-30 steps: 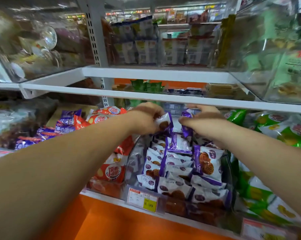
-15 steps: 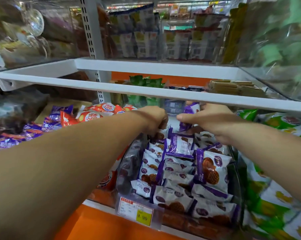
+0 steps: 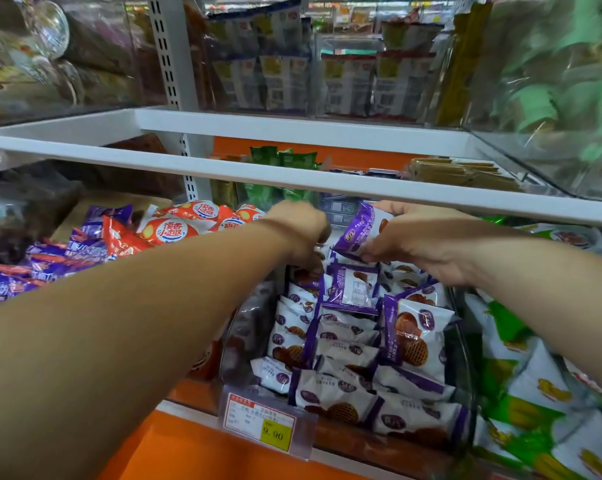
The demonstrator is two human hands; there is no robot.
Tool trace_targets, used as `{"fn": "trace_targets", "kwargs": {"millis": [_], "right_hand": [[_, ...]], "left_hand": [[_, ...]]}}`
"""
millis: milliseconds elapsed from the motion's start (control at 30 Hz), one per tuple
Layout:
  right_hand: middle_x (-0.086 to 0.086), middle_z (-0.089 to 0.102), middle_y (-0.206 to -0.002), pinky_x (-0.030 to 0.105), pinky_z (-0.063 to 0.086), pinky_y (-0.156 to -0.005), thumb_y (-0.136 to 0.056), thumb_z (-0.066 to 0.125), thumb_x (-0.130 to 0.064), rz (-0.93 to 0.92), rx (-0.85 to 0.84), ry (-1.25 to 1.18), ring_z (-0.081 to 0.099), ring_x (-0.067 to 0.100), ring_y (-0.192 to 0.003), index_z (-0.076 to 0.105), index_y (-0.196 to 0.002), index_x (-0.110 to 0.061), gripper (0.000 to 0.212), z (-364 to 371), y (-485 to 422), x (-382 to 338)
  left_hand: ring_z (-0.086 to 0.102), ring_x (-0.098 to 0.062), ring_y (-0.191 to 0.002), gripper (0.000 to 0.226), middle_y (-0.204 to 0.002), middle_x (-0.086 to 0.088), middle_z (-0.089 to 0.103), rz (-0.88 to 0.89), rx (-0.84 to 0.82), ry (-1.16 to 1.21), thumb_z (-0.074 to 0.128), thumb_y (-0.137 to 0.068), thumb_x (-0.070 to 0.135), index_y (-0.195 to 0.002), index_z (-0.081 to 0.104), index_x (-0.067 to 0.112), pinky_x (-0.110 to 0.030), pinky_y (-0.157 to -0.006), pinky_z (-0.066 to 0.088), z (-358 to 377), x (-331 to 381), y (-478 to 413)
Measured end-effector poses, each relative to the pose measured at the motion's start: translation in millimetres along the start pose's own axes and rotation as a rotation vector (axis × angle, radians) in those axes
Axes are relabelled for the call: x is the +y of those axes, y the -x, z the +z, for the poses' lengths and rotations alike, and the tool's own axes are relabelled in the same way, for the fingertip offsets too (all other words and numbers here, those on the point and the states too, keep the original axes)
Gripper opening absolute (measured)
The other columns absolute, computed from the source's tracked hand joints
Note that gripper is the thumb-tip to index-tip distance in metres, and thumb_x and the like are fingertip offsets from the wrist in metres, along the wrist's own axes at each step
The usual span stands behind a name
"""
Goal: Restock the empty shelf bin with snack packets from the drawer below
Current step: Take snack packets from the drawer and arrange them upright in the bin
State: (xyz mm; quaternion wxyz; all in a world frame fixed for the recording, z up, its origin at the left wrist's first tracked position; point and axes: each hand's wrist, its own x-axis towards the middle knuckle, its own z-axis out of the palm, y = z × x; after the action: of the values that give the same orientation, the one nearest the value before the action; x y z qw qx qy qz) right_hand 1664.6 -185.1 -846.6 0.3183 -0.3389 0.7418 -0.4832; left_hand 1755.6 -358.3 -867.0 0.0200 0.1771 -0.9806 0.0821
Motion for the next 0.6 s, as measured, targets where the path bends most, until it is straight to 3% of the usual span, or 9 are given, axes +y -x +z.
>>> {"fn": "trace_targets", "kwargs": {"millis": [100, 167, 233, 300, 400, 467, 533, 600], "right_hand": [[0.028, 0.068, -0.12, 0.035, 0.06, -0.085, -0.089, 0.063, 0.013, 0.012, -0.006, -0.069, 0.071, 0.035, -0.103, 0.068, -0.119, 0.0, 0.032, 0.3, 1.3, -5.2], [0.025, 0.072, -0.115, 0.038, 0.059, -0.088, -0.09, 0.069, 0.007, 0.02, -0.01, -0.053, 0.069, 0.03, -0.092, 0.071, -0.111, -0.003, 0.024, 4.6, 2.7, -9.5], [0.023, 0.074, -0.11, 0.04, 0.058, -0.09, -0.088, 0.074, 0.002, 0.028, 0.001, -0.06, 0.068, 0.029, -0.089, 0.071, -0.102, -0.004, 0.015, 10.9, 3.4, -12.2], [0.021, 0.075, -0.107, 0.037, 0.061, -0.083, -0.086, 0.075, 0.005, 0.029, 0.011, -0.131, 0.073, 0.027, -0.088, 0.069, -0.102, -0.003, 0.019, 19.4, 4.3, -14.4], [0.02, 0.076, -0.105, 0.041, 0.063, -0.086, -0.081, 0.075, 0.011, 0.022, 0.053, -0.281, 0.076, 0.029, -0.095, 0.067, -0.105, -0.002, 0.028, 30.9, 5.2, -15.2], [0.02, 0.076, -0.108, 0.038, 0.064, -0.083, -0.083, 0.071, 0.014, 0.013, 0.063, -0.341, 0.076, 0.029, -0.097, 0.067, -0.111, 0.004, 0.03, 34.9, 4.9, -14.2], [0.02, 0.075, -0.111, 0.036, 0.064, -0.082, -0.086, 0.066, 0.016, 0.013, 0.041, -0.364, 0.076, 0.028, -0.099, 0.068, -0.117, 0.006, 0.033, 35.3, 4.4, -12.4], [0.019, 0.075, -0.111, 0.038, 0.063, -0.084, -0.089, 0.06, 0.018, 0.009, 0.014, -0.365, 0.076, 0.028, -0.1, 0.07, -0.116, 0.0, 0.034, 33.8, 6.4, -10.8]], "left_hand": [[0.058, -0.021, -0.119, 0.037, -0.134, 0.002, 0.062, -0.059, 0.093, 0.238, 0.067, -0.095, 0.023, -0.13, 0.063, 0.03, -0.028, -0.092, 0.045, -16.7, -12.6, 13.4], [0.054, -0.013, -0.12, 0.037, -0.129, 0.008, 0.06, -0.091, 0.122, 0.429, 0.054, -0.1, 0.014, -0.133, 0.061, 0.03, -0.021, -0.097, 0.039, -25.9, -19.0, 25.2], [0.058, -0.009, -0.107, 0.025, -0.111, 0.013, 0.061, -0.069, 0.082, 0.615, 0.052, -0.101, 0.017, -0.118, 0.063, 0.031, -0.021, -0.093, 0.045, -32.9, -19.6, 32.9], [0.06, -0.014, -0.094, 0.006, -0.096, 0.008, 0.063, -0.037, 0.02, 0.758, 0.058, -0.094, 0.022, -0.097, 0.063, 0.024, -0.028, -0.084, 0.051, -34.0, -21.2, 36.4], [0.064, -0.016, -0.096, 0.021, -0.095, 0.007, 0.07, -0.047, -0.059, 0.942, 0.076, -0.076, 0.049, -0.088, 0.07, 0.034, -0.038, -0.094, 0.051, -35.6, -25.3, 39.6], [0.066, -0.015, -0.101, 0.028, -0.098, 0.011, 0.072, -0.053, -0.069, 1.007, 0.083, -0.075, 0.05, -0.096, 0.07, 0.036, -0.039, -0.103, 0.049, -37.1, -26.3, 41.8], [0.068, -0.019, -0.109, 0.029, -0.108, 0.005, 0.075, -0.051, -0.082, 1.061, 0.079, -0.087, 0.032, -0.114, 0.069, 0.029, -0.039, -0.104, 0.052, -39.0, -26.5, 43.6], [0.071, -0.02, -0.108, 0.026, -0.108, 0.001, 0.077, -0.021, -0.098, 1.119, 0.072, -0.093, 0.019, -0.119, 0.069, 0.021, -0.039, -0.102, 0.054, -39.3, -27.0, 48.4]]}}
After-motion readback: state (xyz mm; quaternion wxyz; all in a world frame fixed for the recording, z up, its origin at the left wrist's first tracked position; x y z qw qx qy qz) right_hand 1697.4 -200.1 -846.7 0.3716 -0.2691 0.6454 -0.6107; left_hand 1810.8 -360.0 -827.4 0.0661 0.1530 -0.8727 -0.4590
